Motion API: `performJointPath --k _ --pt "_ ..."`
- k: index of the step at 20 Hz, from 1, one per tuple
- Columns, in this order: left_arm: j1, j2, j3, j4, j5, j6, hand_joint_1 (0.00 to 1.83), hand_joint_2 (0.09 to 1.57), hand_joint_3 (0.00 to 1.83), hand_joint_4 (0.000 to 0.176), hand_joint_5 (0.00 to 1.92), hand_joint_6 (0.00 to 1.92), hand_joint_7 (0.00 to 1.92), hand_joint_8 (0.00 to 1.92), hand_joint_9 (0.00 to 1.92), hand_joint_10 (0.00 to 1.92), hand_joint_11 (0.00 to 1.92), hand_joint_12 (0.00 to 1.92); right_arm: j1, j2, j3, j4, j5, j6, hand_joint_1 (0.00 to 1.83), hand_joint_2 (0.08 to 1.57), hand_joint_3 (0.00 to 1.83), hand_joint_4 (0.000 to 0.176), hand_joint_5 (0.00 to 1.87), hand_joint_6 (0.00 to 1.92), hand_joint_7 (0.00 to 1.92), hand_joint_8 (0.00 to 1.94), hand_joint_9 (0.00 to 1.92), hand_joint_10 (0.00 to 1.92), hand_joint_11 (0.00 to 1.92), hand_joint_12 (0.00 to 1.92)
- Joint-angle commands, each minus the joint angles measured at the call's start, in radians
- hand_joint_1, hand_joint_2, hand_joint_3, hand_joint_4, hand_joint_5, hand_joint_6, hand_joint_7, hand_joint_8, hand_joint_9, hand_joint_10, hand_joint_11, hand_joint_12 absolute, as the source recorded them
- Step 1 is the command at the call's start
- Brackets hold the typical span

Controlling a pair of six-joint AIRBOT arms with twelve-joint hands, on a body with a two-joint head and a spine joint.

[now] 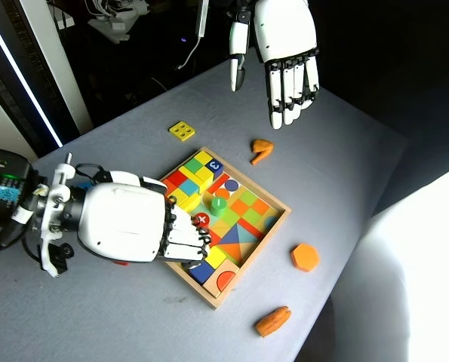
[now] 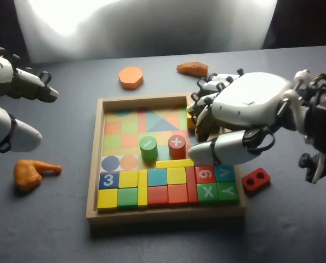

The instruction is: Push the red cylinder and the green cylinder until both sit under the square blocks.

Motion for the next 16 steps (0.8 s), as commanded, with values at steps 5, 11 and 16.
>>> performJointPath --k 5,11,16 --pt "-0.072 0.01 0.014 0.023 -0.021 0.079 0.28 1.27 0.0 0.038 0.24 0.01 0.34 0.0 0.42 0.01 0.03 1.07 0.029 -0.02 0.018 -0.002 0.13 -0.046 0.0 1.25 0.0 0.0 0.88 0.1 0.28 0.0 0.0 0.2 0.0 0.15" --pt "-0.071 0.01 0.01 0.022 -0.055 0.08 0.27 1.28 0.0 0.041 0.26 0.01 0.34 0.0 0.42 0.01 0.04 1.06 0.096 -0.024 0.017 -0.001 0.125 -0.055 0.0 1.24 0.0 0.0 0.85 0.08 0.26 0.0 0.01 0.01 0.0 0.0" --pt "-0.071 0.01 0.007 0.03 -0.052 0.092 0.26 1.29 0.0 0.039 0.26 0.01 0.36 0.01 0.42 0.0 0.03 1.06 0.074 -0.039 0.017 -0.041 0.166 -0.055 0.0 1.23 0.0 0.0 0.83 0.07 0.24 0.0 0.02 0.02 0.0 0.0"
